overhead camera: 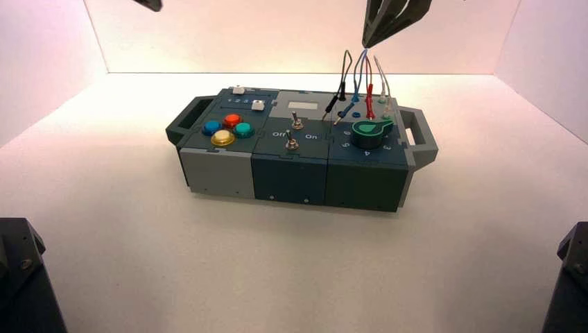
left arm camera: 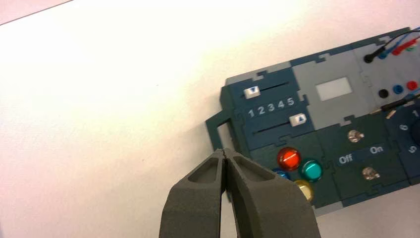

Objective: Move the bottom slider to position 5.

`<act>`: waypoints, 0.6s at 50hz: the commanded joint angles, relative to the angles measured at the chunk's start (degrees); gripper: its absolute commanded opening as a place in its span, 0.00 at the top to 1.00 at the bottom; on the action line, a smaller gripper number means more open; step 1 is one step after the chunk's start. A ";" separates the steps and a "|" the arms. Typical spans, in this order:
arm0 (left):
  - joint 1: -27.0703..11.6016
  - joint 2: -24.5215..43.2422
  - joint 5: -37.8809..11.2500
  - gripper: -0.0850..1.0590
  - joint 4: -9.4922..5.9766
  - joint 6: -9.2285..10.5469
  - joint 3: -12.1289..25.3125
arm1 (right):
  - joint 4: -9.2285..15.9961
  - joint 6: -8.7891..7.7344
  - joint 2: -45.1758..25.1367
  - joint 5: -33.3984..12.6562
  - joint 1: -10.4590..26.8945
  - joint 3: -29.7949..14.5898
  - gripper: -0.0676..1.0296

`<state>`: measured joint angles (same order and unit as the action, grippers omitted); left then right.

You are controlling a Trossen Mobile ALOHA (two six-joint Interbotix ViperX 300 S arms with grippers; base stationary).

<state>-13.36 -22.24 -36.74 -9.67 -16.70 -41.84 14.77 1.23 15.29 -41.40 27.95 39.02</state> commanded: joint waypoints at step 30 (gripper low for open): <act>0.26 -13.10 9.49 0.95 -0.09 3.69 -7.82 | -2.11 -0.44 11.25 11.78 0.18 5.98 0.96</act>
<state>-13.18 -33.66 -28.65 -9.76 -13.01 -49.92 12.74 0.88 24.52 -31.29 27.95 45.35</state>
